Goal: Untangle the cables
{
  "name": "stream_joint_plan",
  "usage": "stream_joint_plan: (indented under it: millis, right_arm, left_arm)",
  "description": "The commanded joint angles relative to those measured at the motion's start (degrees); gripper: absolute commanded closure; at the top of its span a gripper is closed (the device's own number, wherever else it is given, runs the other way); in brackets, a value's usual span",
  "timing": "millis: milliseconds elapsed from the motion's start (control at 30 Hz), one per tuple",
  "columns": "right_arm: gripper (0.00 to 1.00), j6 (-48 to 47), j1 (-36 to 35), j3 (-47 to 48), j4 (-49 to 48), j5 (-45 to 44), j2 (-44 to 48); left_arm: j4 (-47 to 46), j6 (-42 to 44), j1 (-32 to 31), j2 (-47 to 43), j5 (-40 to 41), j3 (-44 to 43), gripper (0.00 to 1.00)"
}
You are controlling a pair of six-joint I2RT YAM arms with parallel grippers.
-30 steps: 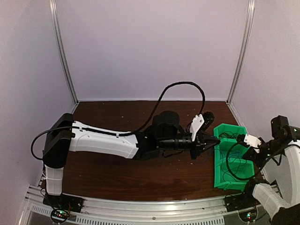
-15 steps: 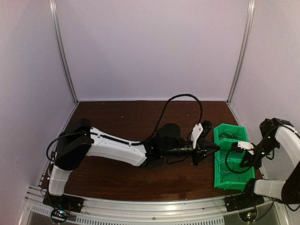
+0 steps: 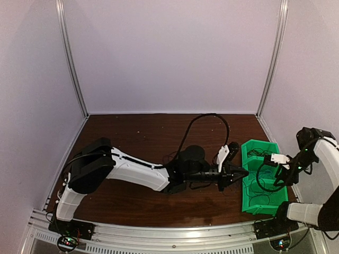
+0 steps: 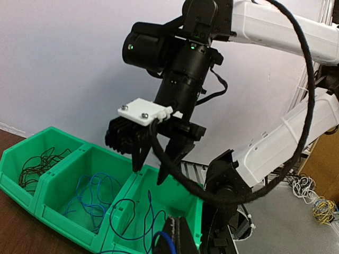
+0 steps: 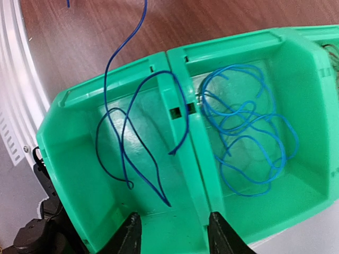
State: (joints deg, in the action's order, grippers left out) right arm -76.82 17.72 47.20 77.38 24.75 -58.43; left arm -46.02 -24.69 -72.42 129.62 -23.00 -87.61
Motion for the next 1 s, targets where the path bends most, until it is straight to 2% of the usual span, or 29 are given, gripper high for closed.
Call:
stream_joint_plan:
  millis: [0, 100, 267, 400, 633, 767, 867, 967]
  right_arm:
    - [0.55, 1.3, -0.2, 4.2, 1.4, -0.4, 1.7]
    - [0.55, 3.7, 0.9, 6.9, 0.1, 0.7, -2.0]
    - [0.52, 16.6, 4.7, 11.4, -9.4, 2.8, -9.4]
    - [0.49, 29.0, 5.3, 10.1, -22.4, -4.7, -11.0]
    - [0.47, 37.9, 5.6, 6.7, -28.6, -11.8, -13.9]
    - [0.47, 39.8, 5.8, 4.0, -30.7, -14.7, -15.0]
    - [0.51, 40.0, 5.9, 2.2, -30.6, -15.3, -17.0]
    - [0.65, 38.9, 5.9, 1.1, -30.7, -13.6, -17.2]
  left_arm:
    - [-4.2, -0.8, 0.0, 0.2, -2.6, -1.3, 1.0]
    - [-4.1, -0.6, 0.0, -0.2, -3.8, -1.1, 1.0]
    - [-5.8, 0.0, 0.0, -2.3, -5.0, 1.3, 1.0]
    - [-7.1, 0.0, -0.3, -3.8, -5.0, 3.6, 1.0]
    - [-4.2, 1.1, -0.8, -5.7, -3.7, 4.9, 1.0]
    - [-2.4, 1.4, -0.9, -5.7, -3.3, 4.3, 1.0]
    - [-1.9, 1.7, -0.8, -5.8, -3.4, 4.1, 1.0]
    - [-0.8, 2.5, -0.9, -6.3, -3.3, 4.1, 1.0]
